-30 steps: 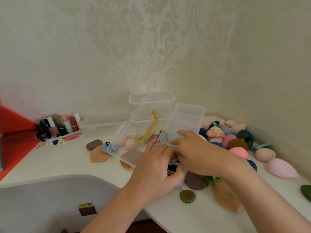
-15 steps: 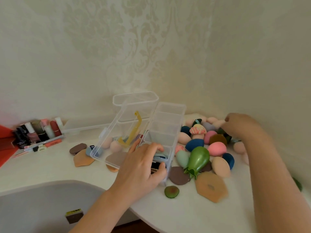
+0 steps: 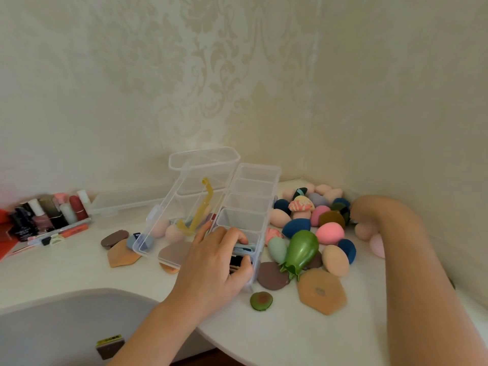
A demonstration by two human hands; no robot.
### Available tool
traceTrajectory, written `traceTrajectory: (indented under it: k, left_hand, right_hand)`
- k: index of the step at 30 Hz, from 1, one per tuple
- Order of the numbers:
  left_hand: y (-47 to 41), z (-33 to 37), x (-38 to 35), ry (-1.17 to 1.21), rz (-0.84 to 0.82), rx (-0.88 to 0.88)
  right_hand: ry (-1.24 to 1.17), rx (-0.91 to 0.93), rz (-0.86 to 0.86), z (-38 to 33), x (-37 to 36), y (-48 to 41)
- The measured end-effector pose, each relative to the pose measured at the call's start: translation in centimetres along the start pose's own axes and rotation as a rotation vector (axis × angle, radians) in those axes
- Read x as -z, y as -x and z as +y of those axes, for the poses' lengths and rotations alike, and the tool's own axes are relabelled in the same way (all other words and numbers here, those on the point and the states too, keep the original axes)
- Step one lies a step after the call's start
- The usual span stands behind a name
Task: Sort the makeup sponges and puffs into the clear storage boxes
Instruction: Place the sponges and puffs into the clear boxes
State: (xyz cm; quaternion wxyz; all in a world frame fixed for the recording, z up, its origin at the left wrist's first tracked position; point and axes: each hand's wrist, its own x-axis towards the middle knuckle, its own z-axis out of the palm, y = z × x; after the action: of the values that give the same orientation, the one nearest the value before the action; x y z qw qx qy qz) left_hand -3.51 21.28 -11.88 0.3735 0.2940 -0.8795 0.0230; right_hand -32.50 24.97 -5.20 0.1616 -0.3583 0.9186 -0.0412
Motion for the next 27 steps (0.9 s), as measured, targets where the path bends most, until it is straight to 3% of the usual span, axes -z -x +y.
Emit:
traceTrajectory:
  k: [9, 12, 14, 15, 18, 22, 24, 27]
  left_hand:
    - [0.0, -0.4, -0.3, 0.007, -0.028, 0.025]
    - [0.1, -0.4, -0.3, 0.016, -0.033, 0.018]
    - [0.1, -0.3, -0.2, 0.028, -0.036, 0.023]
    - [0.1, -0.2, -0.2, 0.027, -0.033, 0.025]
    - [0.1, -0.1, -0.3, 0.014, -0.014, 0.029]
    - [0.1, -0.2, -0.5, 0.013, -0.005, 0.071]
    - [0.0, -0.2, -0.5, 0.005, -0.012, 0.052]
    - [-0.1, -0.3, -0.5, -0.001, -0.03, 0.036]
  right_hand:
    - [0.046, -0.058, 0.164, -1.1, 1.3, 1.1]
    - [-0.137, 0.021, 0.474, -0.6, 1.7, 1.3]
    - [-0.388, 0.232, 0.748, -0.9, 1.9, 2.0]
    - [-0.566, 0.376, 0.808, -1.3, 2.0, 2.8]
    - [-0.939, 0.696, 0.629, -3.2, 1.8, 5.5]
    - [-1.035, 0.923, 0.258, -5.4, 0.6, 7.2]
    - [-0.926, 0.997, 0.167, -6.2, -0.2, 7.8]
    - [-0.513, 1.059, 0.314, -7.3, -1.6, 8.7]
